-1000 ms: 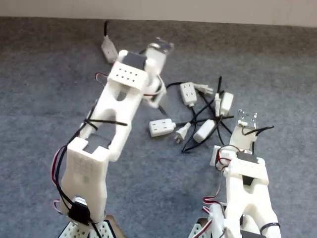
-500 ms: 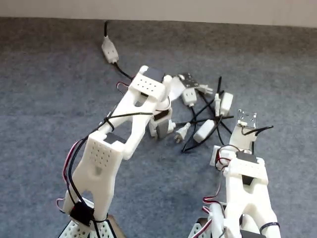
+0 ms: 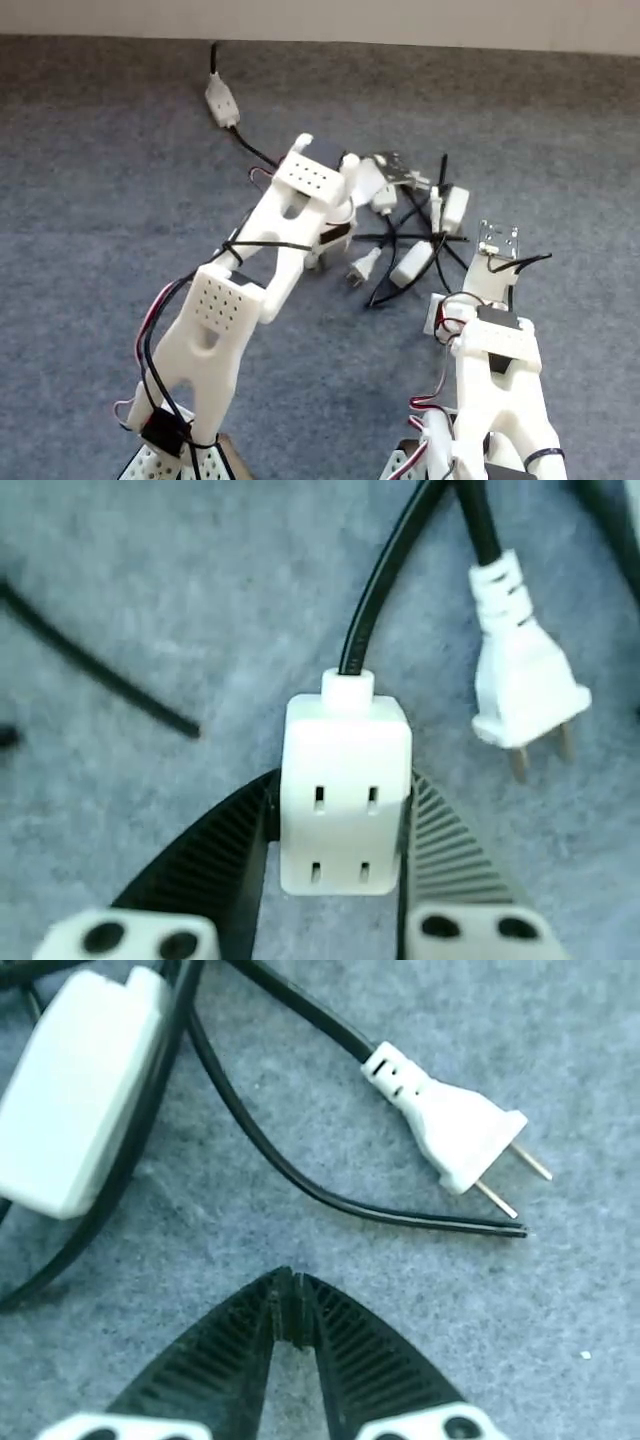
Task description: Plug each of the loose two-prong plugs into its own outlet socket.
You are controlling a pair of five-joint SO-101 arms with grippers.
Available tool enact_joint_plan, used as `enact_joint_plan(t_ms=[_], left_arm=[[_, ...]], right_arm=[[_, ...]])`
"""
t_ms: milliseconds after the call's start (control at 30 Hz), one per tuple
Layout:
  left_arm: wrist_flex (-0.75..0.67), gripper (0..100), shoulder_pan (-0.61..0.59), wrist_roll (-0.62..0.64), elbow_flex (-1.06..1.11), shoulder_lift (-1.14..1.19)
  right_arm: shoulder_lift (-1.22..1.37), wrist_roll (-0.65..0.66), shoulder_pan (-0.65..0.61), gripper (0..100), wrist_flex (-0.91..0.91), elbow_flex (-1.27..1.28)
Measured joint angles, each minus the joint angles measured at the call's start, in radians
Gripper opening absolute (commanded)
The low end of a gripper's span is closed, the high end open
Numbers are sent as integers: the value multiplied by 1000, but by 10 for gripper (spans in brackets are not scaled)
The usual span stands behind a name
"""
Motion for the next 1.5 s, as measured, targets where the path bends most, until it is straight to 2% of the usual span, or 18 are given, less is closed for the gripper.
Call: enact_joint_plan(t_ms=[233, 600, 733, 867, 967, 1100, 1333, 1500], left_arm=[[46, 15, -163, 84, -21, 5], [48, 18, -485, 97, -137, 25], [48, 95, -542, 98, -143, 25], [48, 229, -560, 124, -143, 25], [48, 282, -562, 245, -186, 26], [48, 284, -578, 345, -281, 25], [54, 284, -574, 356, -381, 25], [54, 284, -459, 358, -351, 25]], right_arm=[[0, 0, 0, 9, 0, 0], [0, 0, 0, 9, 0, 0], [0, 0, 0, 9, 0, 0], [0, 0, 0, 9, 0, 0], [0, 0, 0, 9, 0, 0], [0, 0, 0, 9, 0, 0], [0, 0, 0, 9, 0, 0], [0, 0, -2, 9, 0, 0]])
